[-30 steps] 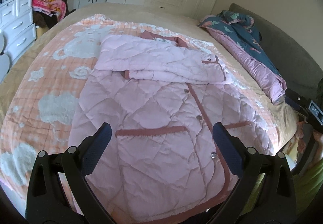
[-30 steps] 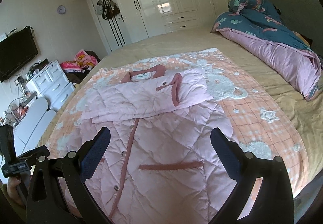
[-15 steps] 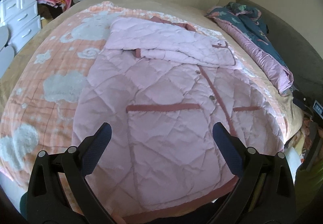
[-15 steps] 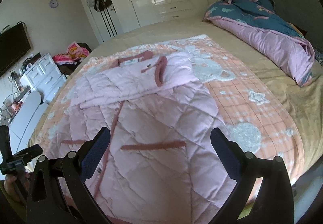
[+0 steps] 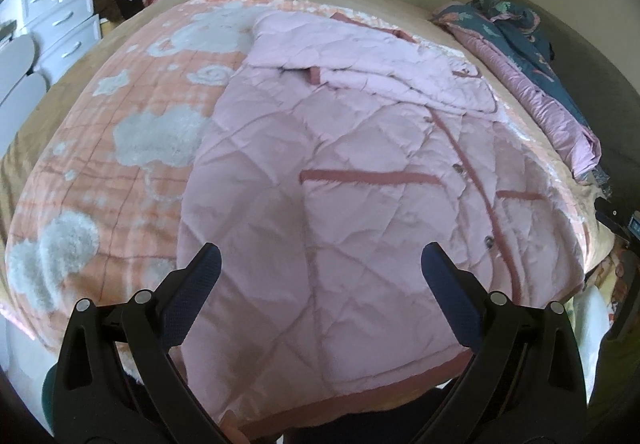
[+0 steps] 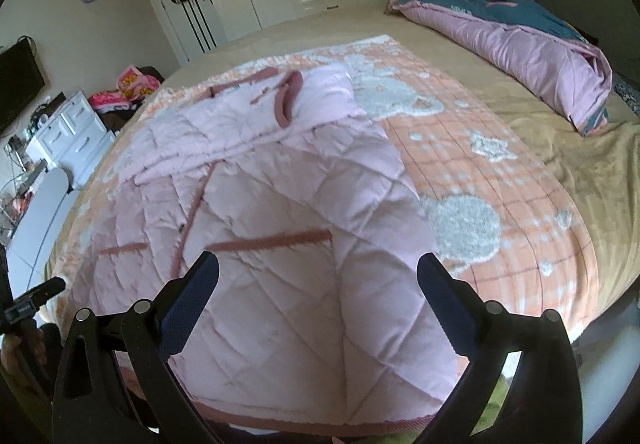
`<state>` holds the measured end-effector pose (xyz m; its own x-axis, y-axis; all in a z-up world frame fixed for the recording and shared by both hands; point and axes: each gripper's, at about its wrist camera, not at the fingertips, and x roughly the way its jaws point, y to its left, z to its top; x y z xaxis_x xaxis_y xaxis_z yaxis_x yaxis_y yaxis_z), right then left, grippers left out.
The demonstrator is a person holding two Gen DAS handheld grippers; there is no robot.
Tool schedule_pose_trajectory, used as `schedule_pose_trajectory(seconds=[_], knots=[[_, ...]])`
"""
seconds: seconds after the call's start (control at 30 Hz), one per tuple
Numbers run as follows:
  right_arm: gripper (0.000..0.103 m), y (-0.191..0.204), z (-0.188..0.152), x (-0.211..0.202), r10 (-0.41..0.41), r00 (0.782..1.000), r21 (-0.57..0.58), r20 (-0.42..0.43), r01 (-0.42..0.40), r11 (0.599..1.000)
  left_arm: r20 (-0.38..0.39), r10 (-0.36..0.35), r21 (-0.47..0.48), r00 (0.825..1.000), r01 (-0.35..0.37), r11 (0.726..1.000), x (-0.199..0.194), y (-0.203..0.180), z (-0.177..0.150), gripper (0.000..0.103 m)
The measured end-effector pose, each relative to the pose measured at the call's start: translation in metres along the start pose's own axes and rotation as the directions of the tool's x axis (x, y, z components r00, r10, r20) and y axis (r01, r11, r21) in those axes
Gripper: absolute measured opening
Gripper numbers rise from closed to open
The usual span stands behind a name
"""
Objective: Fold large clothes
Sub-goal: 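Move both tools toward the ribbed hem of the jacket, then close the right gripper on the hem while the left gripper reaches the hem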
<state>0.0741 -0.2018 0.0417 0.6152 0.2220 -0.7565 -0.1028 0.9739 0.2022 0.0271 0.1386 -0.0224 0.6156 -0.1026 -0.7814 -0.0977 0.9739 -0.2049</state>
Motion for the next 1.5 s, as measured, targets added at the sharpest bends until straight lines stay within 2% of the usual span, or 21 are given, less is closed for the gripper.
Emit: schedule_pose_trajectory(seconds=[0.5, 0.77, 1.03, 1.13, 1.23, 1.3, 1.33, 1.5], knots=[[0.099, -0.035, -0.032, 0.006, -0.042, 0.997, 0.048, -0.071, 0.045, 0.998, -0.078, 0.052, -0.035, 0.996, -0.055, 0.998, 0.017, 0.024, -0.021, 0.094], [0.099, -0.051, -0.048, 0.010, -0.061, 0.992, 0.060, -0.107, 0.068, 0.996, -0.102, 0.073, -0.004, 0.992, -0.074, 0.997, 0.023, 0.018, -0.029, 0.094], [0.099, -0.059, -0.071, 0.023, -0.046, 0.983, 0.079, -0.177, 0.061, 0.995, -0.121, 0.087, 0.025, 0.989, -0.085, 0.996, 0.021, 0.013, -0.040, 0.094], [0.099, -0.054, -0.078, 0.029, -0.018, 0.979, 0.073, -0.205, 0.033, 0.997, -0.127, 0.079, 0.024, 0.989, -0.077, 0.997, 0.018, 0.014, -0.043, 0.094], [0.096, -0.046, -0.080, 0.026, 0.034, 0.982, 0.070, -0.187, -0.021, 0.997, -0.127, 0.069, 0.018, 0.990, -0.067, 0.998, 0.015, 0.015, -0.045, 0.094], [0.079, -0.038, -0.077, 0.020, 0.036, 0.985, 0.028, -0.168, -0.032, 0.999, -0.131, 0.063, 0.013, 0.989, -0.062, 0.998, 0.014, 0.017, -0.045, 0.094], [0.077, -0.035, -0.076, 0.017, 0.038, 0.987, 0.016, -0.158, -0.036, 0.999, -0.132, 0.058, 0.005, 0.990, -0.057, 0.998, 0.013, 0.019, -0.044, 0.094], [0.078, -0.039, -0.073, 0.010, 0.105, 0.987, 0.043, -0.122, -0.100, 0.994, -0.134, 0.025, -0.031, 0.991, -0.029, 0.999, 0.009, 0.026, -0.045, 0.094]])
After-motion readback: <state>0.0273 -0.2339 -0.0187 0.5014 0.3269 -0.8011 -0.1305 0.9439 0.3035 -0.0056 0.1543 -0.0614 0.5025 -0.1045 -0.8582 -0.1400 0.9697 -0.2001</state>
